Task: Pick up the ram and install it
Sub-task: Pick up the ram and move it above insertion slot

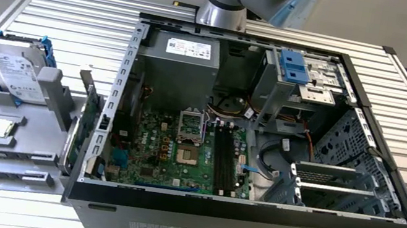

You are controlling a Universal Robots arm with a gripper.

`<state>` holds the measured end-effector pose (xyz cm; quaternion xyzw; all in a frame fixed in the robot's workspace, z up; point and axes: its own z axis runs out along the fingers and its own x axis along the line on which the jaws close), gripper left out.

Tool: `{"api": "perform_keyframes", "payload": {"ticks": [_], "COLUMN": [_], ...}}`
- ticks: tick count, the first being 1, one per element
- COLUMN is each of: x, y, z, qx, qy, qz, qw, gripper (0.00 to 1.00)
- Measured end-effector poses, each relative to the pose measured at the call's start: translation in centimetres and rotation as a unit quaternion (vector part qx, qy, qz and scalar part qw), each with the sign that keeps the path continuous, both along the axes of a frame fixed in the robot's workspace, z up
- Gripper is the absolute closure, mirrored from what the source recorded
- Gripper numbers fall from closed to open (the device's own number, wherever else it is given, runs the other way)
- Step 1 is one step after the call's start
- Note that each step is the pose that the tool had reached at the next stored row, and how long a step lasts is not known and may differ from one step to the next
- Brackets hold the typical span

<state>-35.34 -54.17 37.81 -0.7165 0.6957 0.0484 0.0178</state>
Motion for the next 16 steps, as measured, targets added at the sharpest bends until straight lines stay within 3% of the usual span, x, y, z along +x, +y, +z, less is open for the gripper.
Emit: {"api": "perform_keyframes", "payload": {"ticks": [4,9,12,16], "x": [0.0,0.0,0.0,0.0], "y": [0.0,0.0,0.0,-0.01], "z": [-0.6,-1.23,-1.51,-1.91], "qx": [0.0004,0.0006,0.0007,0.0009], "qy": [-0.0022,-0.0101,-0.0144,-0.0172], "qz": [0.0,0.001,0.012,0.03], "qw": [1.0,0.99995,0.99982,0.9994], "gripper": [0.0,0.0,0.0,0.0]}}
